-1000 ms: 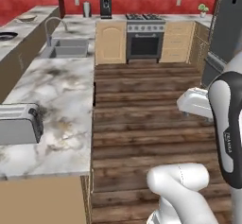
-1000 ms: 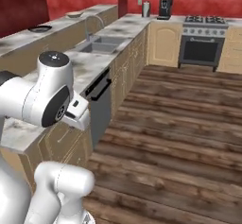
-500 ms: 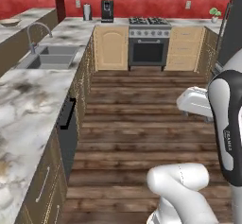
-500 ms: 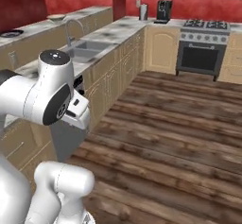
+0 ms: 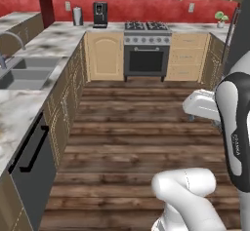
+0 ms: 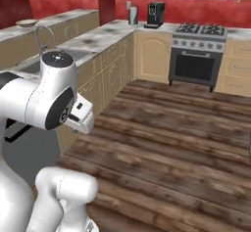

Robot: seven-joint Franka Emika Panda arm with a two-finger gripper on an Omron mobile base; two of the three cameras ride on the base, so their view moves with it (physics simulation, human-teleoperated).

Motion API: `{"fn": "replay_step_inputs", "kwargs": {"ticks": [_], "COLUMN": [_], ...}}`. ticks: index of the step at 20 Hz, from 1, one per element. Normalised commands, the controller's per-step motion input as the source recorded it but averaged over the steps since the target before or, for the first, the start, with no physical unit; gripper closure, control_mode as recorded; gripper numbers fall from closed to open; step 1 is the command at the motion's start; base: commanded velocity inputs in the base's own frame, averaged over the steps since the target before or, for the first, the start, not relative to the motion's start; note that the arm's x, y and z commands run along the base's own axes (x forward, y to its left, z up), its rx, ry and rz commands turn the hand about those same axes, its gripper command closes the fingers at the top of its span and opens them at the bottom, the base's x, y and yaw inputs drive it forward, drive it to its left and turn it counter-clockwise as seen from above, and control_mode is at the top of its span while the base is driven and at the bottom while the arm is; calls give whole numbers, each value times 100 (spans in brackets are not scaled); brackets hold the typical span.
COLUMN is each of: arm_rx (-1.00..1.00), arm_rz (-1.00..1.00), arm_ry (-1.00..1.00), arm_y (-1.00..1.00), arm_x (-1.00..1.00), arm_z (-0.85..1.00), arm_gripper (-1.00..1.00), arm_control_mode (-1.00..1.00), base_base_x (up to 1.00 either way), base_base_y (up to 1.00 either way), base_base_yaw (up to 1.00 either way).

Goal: Move the bowls from the cabinet to the plates on the dining table.

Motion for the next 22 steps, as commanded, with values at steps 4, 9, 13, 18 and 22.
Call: {"fn": "replay_step_inputs", "kwargs": {"ticks": [4, 9, 13, 18, 22], "arm_rx": [0, 0, 0, 0, 0], "arm_rz": [0, 0, 0, 0, 0], "arm_ry": [0, 0, 0, 0, 0], "arm_y": [0, 0, 0, 0, 0], "arm_x": [0, 0, 0, 0, 0], "arm_z": [0, 0, 0, 0, 0], "arm_gripper": [-100, -100, -100, -100, -100], "arm_control_mode": [100, 100, 100, 100, 100], "base_base_x": [100, 100, 100, 100, 100], "base_base_y": [-59, -53, -41, -48, -59], "base_base_yaw": [0, 0, 0, 0, 0]}}
